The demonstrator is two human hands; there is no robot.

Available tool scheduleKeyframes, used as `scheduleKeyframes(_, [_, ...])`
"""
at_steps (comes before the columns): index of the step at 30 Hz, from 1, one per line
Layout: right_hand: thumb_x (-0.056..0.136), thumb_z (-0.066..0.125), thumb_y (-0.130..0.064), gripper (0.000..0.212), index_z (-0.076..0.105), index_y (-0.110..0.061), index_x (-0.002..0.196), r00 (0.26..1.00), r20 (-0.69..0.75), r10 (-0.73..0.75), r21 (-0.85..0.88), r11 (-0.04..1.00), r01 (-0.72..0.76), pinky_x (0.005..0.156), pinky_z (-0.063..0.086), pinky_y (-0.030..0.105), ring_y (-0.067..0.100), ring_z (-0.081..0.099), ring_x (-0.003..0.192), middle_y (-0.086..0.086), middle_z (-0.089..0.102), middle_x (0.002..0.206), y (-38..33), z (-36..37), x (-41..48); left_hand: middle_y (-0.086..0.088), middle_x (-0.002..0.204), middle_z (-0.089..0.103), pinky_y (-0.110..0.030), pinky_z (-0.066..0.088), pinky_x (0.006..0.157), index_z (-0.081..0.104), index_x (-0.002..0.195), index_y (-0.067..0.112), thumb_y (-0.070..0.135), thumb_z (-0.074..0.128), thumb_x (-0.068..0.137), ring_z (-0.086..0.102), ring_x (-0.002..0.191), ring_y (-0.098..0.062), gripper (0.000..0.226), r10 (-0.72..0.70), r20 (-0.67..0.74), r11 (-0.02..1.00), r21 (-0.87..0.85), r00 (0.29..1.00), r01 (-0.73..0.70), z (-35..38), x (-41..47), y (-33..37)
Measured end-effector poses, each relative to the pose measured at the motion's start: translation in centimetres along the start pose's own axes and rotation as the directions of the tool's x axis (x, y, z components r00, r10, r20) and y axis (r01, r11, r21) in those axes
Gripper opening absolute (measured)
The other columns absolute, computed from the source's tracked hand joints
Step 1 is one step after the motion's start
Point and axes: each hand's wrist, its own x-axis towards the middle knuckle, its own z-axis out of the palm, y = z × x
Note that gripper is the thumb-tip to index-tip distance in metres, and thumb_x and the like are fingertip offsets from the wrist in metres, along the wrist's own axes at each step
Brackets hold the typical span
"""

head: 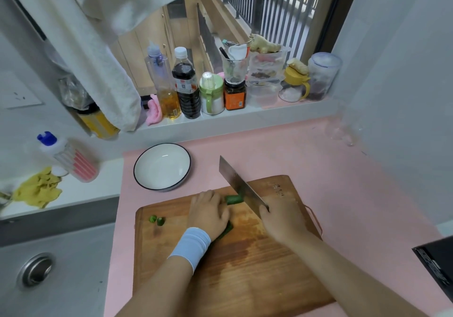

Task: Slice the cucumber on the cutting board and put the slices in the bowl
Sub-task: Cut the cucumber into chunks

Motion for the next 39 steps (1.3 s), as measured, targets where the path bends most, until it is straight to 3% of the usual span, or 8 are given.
scheduleKeyframes(5, [0.104,0.043,-0.027,0.035,0.051,-0.027,0.07,0.999,0.039,-0.017,0.031,0.999,0.016,0.052,0.044,0.023,0.008,0.055,0.057,-0.008,0.055,0.065,0.2,0.3,-2.5,0.004,0.102,0.06,-0.036,0.024,0.098,0.059,0.103,0.023,0.056,0.043,0.077,0.049,0.1,-0.022,0.045,-0.007,0.131,0.991,0.131,0.991,-0.01,-0.8,-3.7,1.4])
scheduleKeyframes(9, [0.105,0.04,-0.029,0.029,0.057,-0.026,0.081,0.996,0.086,-0.008,0.067,0.998,0.003,0.053,0.041,0.024,0.009,0.059,0.062,-0.005,0.06,0.07,1.1,0.8,-4.2,0.006,0.106,0.063,-0.034,0.018,0.107,0.061,0.108,0.023,0.045,0.051,0.082,0.049,0.107,-0.021,0.035,0.011,0.112,0.991,0.132,0.994,-0.026,-0.3,-4.9,2.3])
scheduleKeyframes(13, [0.105,0.041,-0.032,0.027,0.062,-0.028,0.088,0.995,0.097,-0.006,0.108,0.994,-0.005,0.068,0.057,0.029,0.008,0.063,0.071,-0.008,0.064,0.077,2.1,0.7,-5.4,0.005,0.103,0.062,-0.033,0.031,0.097,0.064,0.109,0.024,0.031,0.064,0.082,0.052,0.1,-0.022,0.028,0.18,0.11,0.983,0.011,0.978,-0.182,0.8,-5.6,3.1])
scheduleKeyframes(17, [0.105,0.042,-0.032,0.025,0.063,-0.028,0.092,0.995,0.097,-0.017,0.092,0.996,0.008,0.063,0.05,0.022,0.006,0.062,0.071,-0.009,0.063,0.079,3.0,0.4,-6.5,0.002,0.103,0.064,-0.032,0.051,0.079,0.069,0.106,0.018,0.005,0.074,0.072,0.052,0.096,-0.019,0.037,0.34,0.012,0.934,-0.122,0.94,-0.336,2.5,-6.8,3.9])
scheduleKeyframes(21, [0.105,0.042,-0.031,0.029,0.06,-0.028,0.083,0.992,0.128,0.0,0.092,0.996,-0.012,0.061,0.049,0.023,0.007,0.062,0.068,-0.008,0.063,0.075,3.6,0.3,-7.1,-0.005,0.118,0.059,-0.034,0.051,0.088,0.065,0.118,0.012,0.001,0.07,0.081,0.054,0.11,-0.023,0.039,0.287,-0.087,0.94,-0.166,0.954,-0.298,3.2,-8.3,4.2])
scheduleKeyframes(27, [0.104,0.04,-0.031,0.032,0.049,-0.031,0.073,0.985,0.174,-0.001,0.028,1.0,-0.004,0.054,0.038,0.024,0.006,0.056,0.066,-0.009,0.059,0.073,3.9,1.3,-7.9,-0.001,0.108,0.051,-0.031,0.052,0.068,0.061,0.111,0.013,0.005,0.071,0.084,0.051,0.1,-0.02,0.03,0.231,-0.129,0.941,-0.222,0.964,-0.255,4.3,-10.6,4.2])
scheduleKeyframes(34, [0.105,0.041,-0.032,0.022,0.056,-0.032,0.09,0.978,0.21,-0.017,0.041,0.999,0.008,0.056,0.036,0.017,0.006,0.058,0.069,-0.011,0.06,0.077,3.8,1.4,-8.2,0.0,0.111,0.052,-0.026,0.049,0.076,0.059,0.112,0.016,0.021,0.047,0.093,0.049,0.105,-0.017,0.023,0.215,-0.168,0.934,-0.254,0.962,-0.253,4.7,-9.6,4.4])
scheduleKeyframes(39, [0.106,0.041,-0.032,0.02,0.058,-0.032,0.095,0.974,0.226,-0.01,0.043,0.999,0.001,0.059,0.039,0.017,0.006,0.06,0.072,-0.012,0.061,0.079,3.7,1.5,-8.0,0.0,0.108,0.052,-0.029,0.051,0.072,0.059,0.109,0.015,0.014,0.058,0.092,0.051,0.104,-0.019,0.018,0.227,-0.188,0.928,-0.256,0.956,-0.271,5.2,-9.5,3.9])
